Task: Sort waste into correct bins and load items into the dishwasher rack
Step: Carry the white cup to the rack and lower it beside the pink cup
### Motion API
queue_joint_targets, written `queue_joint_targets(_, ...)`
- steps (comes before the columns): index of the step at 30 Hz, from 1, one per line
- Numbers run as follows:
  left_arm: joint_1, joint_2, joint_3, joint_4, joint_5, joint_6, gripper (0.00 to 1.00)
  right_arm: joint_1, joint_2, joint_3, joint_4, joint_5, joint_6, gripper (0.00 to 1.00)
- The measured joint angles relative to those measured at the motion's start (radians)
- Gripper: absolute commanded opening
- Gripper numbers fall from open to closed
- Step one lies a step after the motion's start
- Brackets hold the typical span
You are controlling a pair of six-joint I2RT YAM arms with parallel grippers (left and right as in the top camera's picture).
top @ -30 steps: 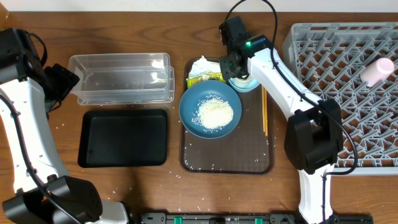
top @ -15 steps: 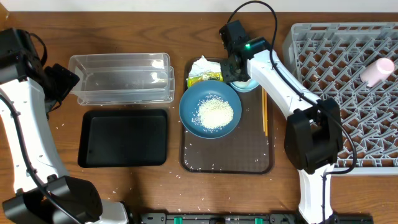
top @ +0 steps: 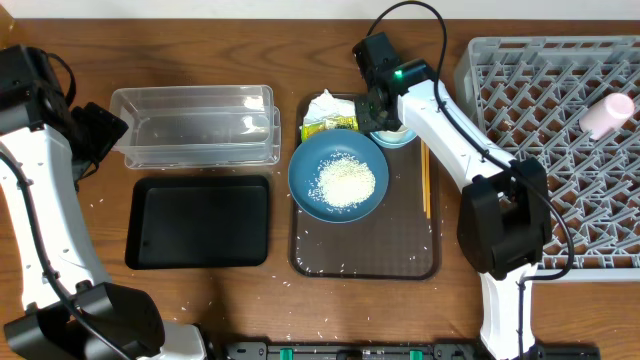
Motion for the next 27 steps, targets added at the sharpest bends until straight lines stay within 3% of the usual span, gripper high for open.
queue_joint_targets(8,0.000,0.000,0.000,0.000,0.000,0.000,0.98,-0.010,-0.035,0.080,-0.080,0.001,-0.001,0.01)
queue_joint_targets(14,0.000,0.000,0.000,0.000,0.000,0.000,0.98,-0.121,-0.167,0.200,-0.131,0.003,-0.028,0.01)
queue_joint_targets(22,0.000,0.000,0.000,0.000,0.000,0.000,0.98,-0.499,-0.354,0.238,-0.224,-0.046,-0.043,0.01)
queue_joint_targets(27,0.000,0.000,0.000,0.000,0.000,0.000,0.98,-0.761,-0.341,0.234,-0.255,-0.256,-0.108,0.01)
